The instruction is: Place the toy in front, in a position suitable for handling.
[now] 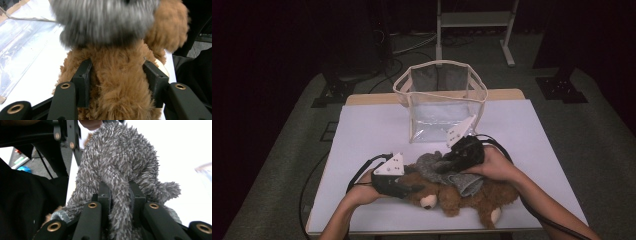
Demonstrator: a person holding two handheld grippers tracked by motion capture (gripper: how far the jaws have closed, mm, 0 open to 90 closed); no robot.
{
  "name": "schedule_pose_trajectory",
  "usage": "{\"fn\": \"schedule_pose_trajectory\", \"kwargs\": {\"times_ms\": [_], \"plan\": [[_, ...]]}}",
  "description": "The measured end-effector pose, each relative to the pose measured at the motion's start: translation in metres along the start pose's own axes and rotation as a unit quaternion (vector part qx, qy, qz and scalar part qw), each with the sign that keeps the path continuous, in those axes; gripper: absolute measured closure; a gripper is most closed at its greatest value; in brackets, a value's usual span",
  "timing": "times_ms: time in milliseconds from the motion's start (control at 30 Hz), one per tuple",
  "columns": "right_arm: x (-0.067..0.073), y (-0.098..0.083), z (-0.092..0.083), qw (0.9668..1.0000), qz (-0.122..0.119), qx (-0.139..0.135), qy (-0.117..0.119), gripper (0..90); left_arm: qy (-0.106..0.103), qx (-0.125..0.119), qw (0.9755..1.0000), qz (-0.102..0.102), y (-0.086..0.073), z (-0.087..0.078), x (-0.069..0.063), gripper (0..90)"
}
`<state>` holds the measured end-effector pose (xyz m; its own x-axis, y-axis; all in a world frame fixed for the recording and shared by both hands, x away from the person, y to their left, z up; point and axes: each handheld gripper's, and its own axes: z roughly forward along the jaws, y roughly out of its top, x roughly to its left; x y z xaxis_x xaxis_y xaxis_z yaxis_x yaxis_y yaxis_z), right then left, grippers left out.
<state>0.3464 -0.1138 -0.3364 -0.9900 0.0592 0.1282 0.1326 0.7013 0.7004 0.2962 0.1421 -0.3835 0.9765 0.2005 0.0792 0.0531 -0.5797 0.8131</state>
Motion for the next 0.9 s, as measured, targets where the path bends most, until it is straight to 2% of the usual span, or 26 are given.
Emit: {"fn": "schedule_pose_trajectory", "kwargs": {"times_ms": [167,233,300,567,600,633,800,900], "plan": [[0.0,-0.032,-0.037,0.9985,0.032,-0.003,-0.044,75.4,-0.002,0.003,1.0,-0.002,-0.001,-0.002,0.0,47.8],[0.0,-0.047,-0.048,0.9974,0.049,-0.007,-0.052,75.3,-0.001,0.003,1.0,-0.003,0.0,-0.001,0.0,47.6],[0.003,-0.059,-0.055,0.9961,0.063,-0.014,-0.06,75.3,-0.004,0.006,1.0,-0.004,0.001,-0.001,0.001,47.4],[0.016,-0.097,-0.078,0.9922,0.09,-0.034,-0.079,75.2,-0.006,0.017,0.9998,0.002,0.004,-0.002,0.001,47.0],[0.016,-0.097,-0.078,0.9922,0.09,-0.034,-0.079,75.2,-0.006,0.017,0.9998,0.002,0.004,-0.002,0.001,47.0],[0.022,-0.105,-0.085,0.9912,0.096,-0.029,-0.086,75.2,-0.007,0.017,0.9998,0.002,0.004,-0.002,0.001,46.9],[0.028,-0.117,-0.096,0.9899,0.105,-0.025,-0.092,75.2,-0.006,0.019,0.9998,0.003,0.005,-0.001,0.001,46.8],[0.024,-0.107,-0.092,0.9905,0.097,-0.035,-0.09,75.2,-0.005,0.02,0.9998,0.002,0.006,0.0,0.001,46.7]]}}
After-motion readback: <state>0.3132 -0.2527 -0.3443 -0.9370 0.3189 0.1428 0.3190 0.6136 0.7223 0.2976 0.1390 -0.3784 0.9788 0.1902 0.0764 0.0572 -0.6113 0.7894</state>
